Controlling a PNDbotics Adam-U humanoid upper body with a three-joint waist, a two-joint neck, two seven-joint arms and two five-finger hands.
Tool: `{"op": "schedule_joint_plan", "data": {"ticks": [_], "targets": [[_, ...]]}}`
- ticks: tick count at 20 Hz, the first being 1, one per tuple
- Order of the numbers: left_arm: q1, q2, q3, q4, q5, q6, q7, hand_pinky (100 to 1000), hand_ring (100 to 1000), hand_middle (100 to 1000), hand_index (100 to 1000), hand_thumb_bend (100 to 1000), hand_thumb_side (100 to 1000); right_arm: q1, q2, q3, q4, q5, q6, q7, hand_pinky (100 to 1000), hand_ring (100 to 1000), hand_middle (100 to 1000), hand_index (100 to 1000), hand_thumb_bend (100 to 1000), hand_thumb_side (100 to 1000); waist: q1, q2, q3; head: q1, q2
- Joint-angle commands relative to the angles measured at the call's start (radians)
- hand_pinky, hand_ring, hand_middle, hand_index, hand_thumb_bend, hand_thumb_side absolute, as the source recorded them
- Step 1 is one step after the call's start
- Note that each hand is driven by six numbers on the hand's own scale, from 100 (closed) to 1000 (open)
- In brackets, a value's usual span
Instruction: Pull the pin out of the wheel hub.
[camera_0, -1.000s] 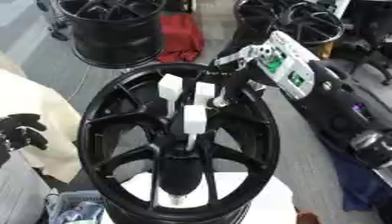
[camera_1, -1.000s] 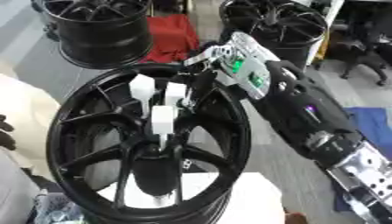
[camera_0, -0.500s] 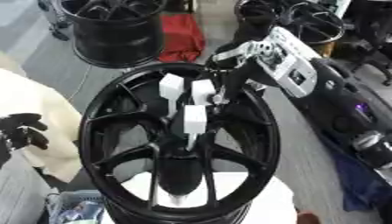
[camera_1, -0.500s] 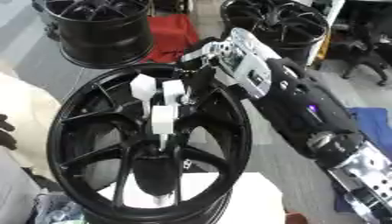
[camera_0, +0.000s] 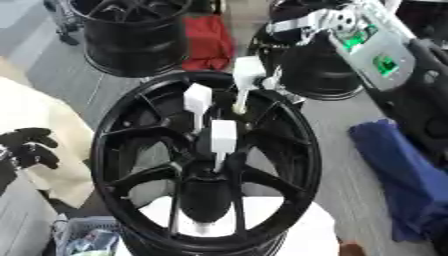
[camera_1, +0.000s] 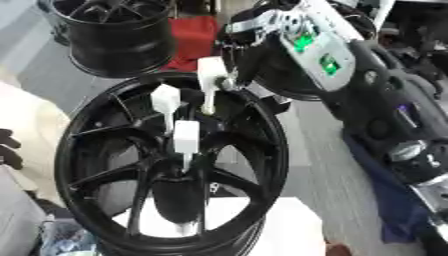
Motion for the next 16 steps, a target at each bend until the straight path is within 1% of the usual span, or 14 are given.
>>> {"op": "schedule_joint_plan", "data": {"ticks": [1,3,6,8,10,11,13,16], "targets": [[-0.004,0.014,0.008,-0.017,-0.004,0.004,0.001,590,585,627,796,100,800,0.006,-0.110,-0.075,-0.112,-0.039,0.027,-0.058,748,590,508,597,149,153,0.004,-0.014,-0.004,0.008,0.000],[-0.005,0.015,0.011,-0.017,-0.003,0.005,0.001,589,585,627,796,100,800,0.052,-0.166,-0.123,-0.174,-0.049,0.037,-0.110,746,584,506,596,155,144,0.004,-0.013,-0.006,0.011,0.000],[-0.007,0.015,0.014,-0.019,-0.003,0.006,0.001,589,584,627,796,100,800,0.160,-0.241,-0.205,-0.252,-0.057,0.044,-0.208,742,578,502,593,154,134,0.003,-0.011,-0.005,0.014,-0.002],[-0.008,0.015,0.017,-0.020,-0.003,0.007,0.001,589,584,627,796,100,801,0.253,-0.284,-0.262,-0.281,-0.056,0.054,-0.283,737,575,504,596,156,143,0.003,-0.008,-0.005,0.019,-0.004],[-0.010,0.016,0.020,-0.020,-0.004,0.006,0.001,589,584,627,796,100,801,0.357,-0.312,-0.320,-0.294,-0.048,0.067,-0.368,736,575,506,598,156,138,0.003,-0.005,-0.005,0.022,-0.005],[-0.011,0.016,0.021,-0.020,-0.004,0.006,0.001,590,584,627,796,100,801,0.404,-0.316,-0.346,-0.295,-0.046,0.073,-0.409,727,566,502,595,152,134,0.004,-0.003,-0.005,0.025,-0.007],[-0.014,0.015,0.024,-0.020,-0.003,0.005,0.001,590,585,627,796,100,801,0.525,-0.307,-0.419,-0.283,-0.048,0.085,-0.527,719,559,497,590,157,137,0.006,0.002,-0.006,0.034,-0.010],[-0.017,0.015,0.032,-0.020,-0.002,0.003,0.001,590,584,627,796,100,801,0.693,-0.261,-0.515,-0.239,-0.067,0.101,-0.723,711,558,496,592,178,144,0.008,0.007,-0.007,0.046,-0.012]]}}
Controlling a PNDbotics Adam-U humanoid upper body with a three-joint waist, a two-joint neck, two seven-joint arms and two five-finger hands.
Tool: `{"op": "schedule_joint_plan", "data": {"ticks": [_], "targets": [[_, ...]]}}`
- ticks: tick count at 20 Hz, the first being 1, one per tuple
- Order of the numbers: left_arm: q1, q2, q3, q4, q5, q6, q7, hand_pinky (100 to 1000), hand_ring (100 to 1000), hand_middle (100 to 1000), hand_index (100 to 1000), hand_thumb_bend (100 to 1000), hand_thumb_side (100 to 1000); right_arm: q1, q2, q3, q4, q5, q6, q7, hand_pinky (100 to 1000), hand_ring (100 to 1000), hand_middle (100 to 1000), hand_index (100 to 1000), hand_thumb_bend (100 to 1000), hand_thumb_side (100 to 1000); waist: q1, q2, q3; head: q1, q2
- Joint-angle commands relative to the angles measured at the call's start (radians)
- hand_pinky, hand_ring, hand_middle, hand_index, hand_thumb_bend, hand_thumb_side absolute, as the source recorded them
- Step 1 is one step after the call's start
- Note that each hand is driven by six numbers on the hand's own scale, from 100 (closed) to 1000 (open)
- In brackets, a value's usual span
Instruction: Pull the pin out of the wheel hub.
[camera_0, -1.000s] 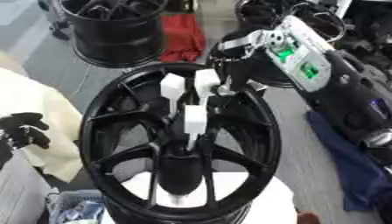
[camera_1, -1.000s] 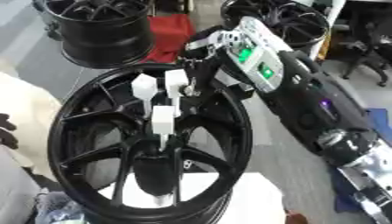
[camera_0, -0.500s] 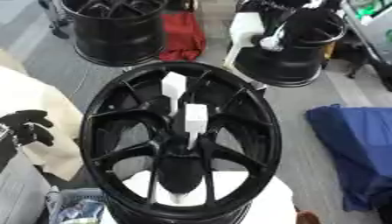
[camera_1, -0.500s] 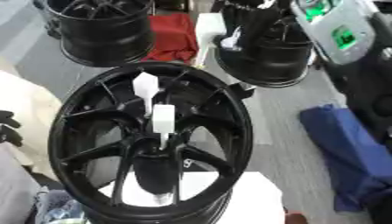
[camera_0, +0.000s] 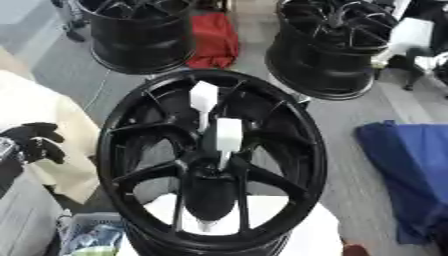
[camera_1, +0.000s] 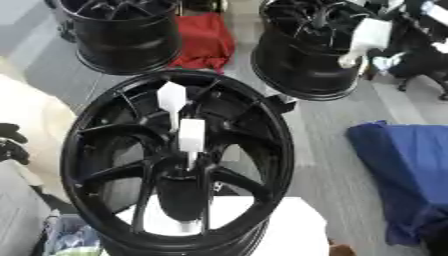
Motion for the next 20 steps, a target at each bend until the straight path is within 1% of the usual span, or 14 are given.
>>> {"op": "schedule_joint_plan", "data": {"ticks": [1,2,3,4,5,6,9,12,14,16,20], "targets": [[-0.013,0.015,0.015,-0.020,-0.003,-0.001,0.000,590,584,627,796,100,801,0.101,0.026,-0.109,0.043,-0.021,0.019,-0.198,713,569,515,620,199,160,0.005,-0.003,-0.004,0.013,-0.012],[-0.014,0.015,0.017,-0.019,-0.003,-0.001,0.000,590,584,627,796,100,801,0.143,0.049,-0.128,0.065,-0.027,0.022,-0.254,714,572,520,626,201,163,0.005,-0.003,-0.005,0.014,-0.011],[-0.014,0.015,0.017,-0.019,-0.004,-0.001,0.000,590,584,627,796,100,802,0.181,0.071,-0.145,0.093,-0.041,0.029,-0.304,726,616,589,714,223,196,0.005,-0.002,-0.006,0.016,-0.010],[-0.014,0.014,0.017,-0.019,-0.004,-0.002,0.000,590,584,627,796,100,802,0.215,0.093,-0.157,0.121,-0.061,0.028,-0.352,734,642,632,769,237,212,0.005,-0.002,-0.007,0.018,-0.009],[-0.015,0.014,0.017,-0.018,-0.005,-0.002,0.000,590,584,627,796,100,802,0.242,0.113,-0.167,0.152,-0.084,0.025,-0.396,766,720,758,880,286,283,0.006,-0.002,-0.008,0.019,-0.009],[-0.015,0.014,0.018,-0.018,-0.005,-0.002,0.000,590,584,627,796,100,802,0.264,0.131,-0.173,0.183,-0.108,0.021,-0.439,790,762,823,916,327,345,0.006,-0.002,-0.008,0.019,-0.009],[-0.016,0.012,0.019,-0.019,-0.004,-0.001,0.000,590,584,627,796,100,802,0.298,0.175,-0.181,0.254,-0.169,0.005,-0.572,817,811,890,937,363,423,0.008,-0.002,-0.006,0.020,-0.010],[-0.018,0.011,0.019,-0.020,-0.002,-0.001,0.000,590,584,626,796,100,800,0.297,0.212,-0.175,0.271,-0.191,-0.017,-0.720,809,803,886,932,368,454,0.010,-0.002,-0.004,0.019,-0.012],[-0.018,0.011,0.019,-0.020,-0.001,0.000,0.000,590,584,626,796,100,800,0.289,0.230,-0.159,0.258,-0.192,-0.038,-0.793,803,794,874,922,369,454,0.011,-0.001,-0.002,0.017,-0.013],[-0.019,0.010,0.019,-0.020,0.000,0.001,0.000,590,584,626,796,100,801,0.280,0.246,-0.139,0.234,-0.188,-0.059,-0.828,794,779,852,914,362,448,0.011,-0.002,-0.001,0.015,-0.016],[-0.019,0.008,0.017,-0.021,0.001,0.002,0.000,590,584,626,796,100,801,0.262,0.288,-0.090,0.149,-0.162,-0.116,-0.841,755,710,782,890,302,409,0.014,0.000,-0.002,0.016,-0.017]]}}
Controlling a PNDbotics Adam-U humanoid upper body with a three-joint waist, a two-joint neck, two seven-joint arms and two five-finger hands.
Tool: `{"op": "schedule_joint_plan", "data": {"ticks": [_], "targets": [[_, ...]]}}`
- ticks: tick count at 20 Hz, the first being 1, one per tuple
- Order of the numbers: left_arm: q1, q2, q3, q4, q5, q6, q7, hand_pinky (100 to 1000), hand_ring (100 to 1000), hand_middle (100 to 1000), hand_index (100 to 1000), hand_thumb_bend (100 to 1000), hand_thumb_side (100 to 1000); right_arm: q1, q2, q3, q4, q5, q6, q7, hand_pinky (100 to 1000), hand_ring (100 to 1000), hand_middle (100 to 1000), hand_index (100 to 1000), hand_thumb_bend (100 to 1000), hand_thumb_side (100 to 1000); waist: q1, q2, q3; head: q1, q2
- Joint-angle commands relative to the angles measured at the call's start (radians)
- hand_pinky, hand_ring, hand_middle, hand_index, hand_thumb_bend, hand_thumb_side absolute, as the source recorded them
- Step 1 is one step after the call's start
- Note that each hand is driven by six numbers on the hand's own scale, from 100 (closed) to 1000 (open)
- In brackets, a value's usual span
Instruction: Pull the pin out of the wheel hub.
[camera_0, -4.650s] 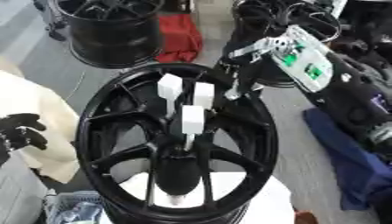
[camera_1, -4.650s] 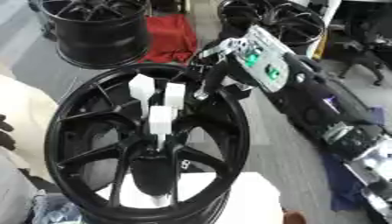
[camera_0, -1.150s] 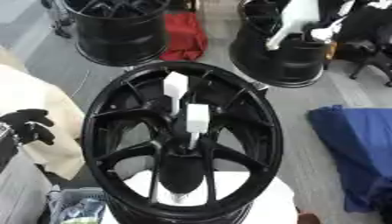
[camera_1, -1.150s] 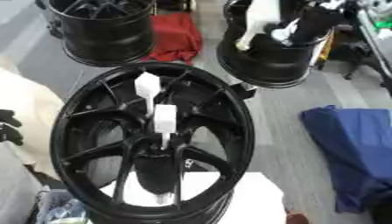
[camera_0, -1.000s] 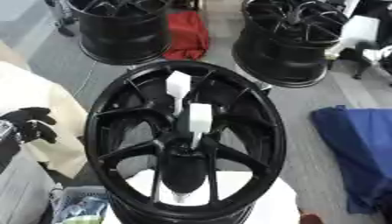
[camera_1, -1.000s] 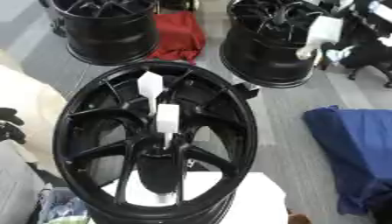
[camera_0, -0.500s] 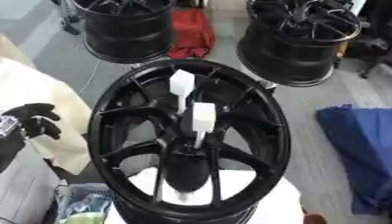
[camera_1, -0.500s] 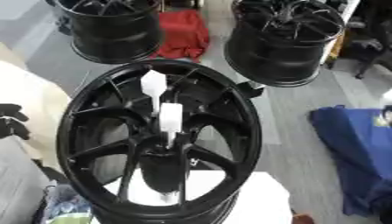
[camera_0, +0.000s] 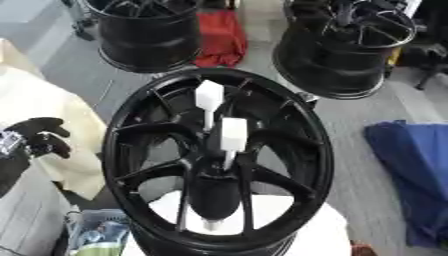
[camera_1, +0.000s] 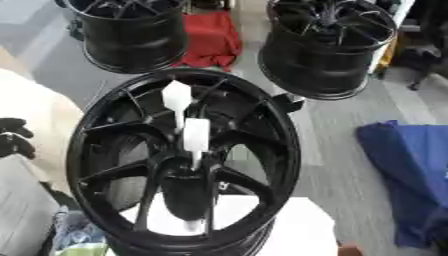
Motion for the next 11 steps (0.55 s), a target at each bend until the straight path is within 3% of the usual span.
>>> {"op": "schedule_joint_plan", "data": {"ticks": [1,7,11], "targets": [[-0.012,0.008,0.004,-0.020,0.000,0.002,0.000,590,584,626,796,100,801,-0.020,0.015,0.031,-0.082,0.012,-0.049,-0.018,745,693,766,884,278,406,0.005,-0.002,-0.001,-0.002,-0.009],[-0.011,0.004,0.002,-0.015,-0.002,-0.011,0.000,590,584,626,796,100,803,-0.020,0.117,0.120,-0.142,-0.011,-0.170,-0.045,728,660,729,860,242,404,0.012,0.006,-0.002,0.006,-0.001],[-0.010,0.003,0.002,-0.008,-0.006,-0.021,0.000,591,584,626,796,100,804,-0.006,0.175,0.150,-0.141,-0.025,-0.231,-0.058,722,645,706,849,231,405,0.014,0.011,-0.009,0.017,0.011]]}}
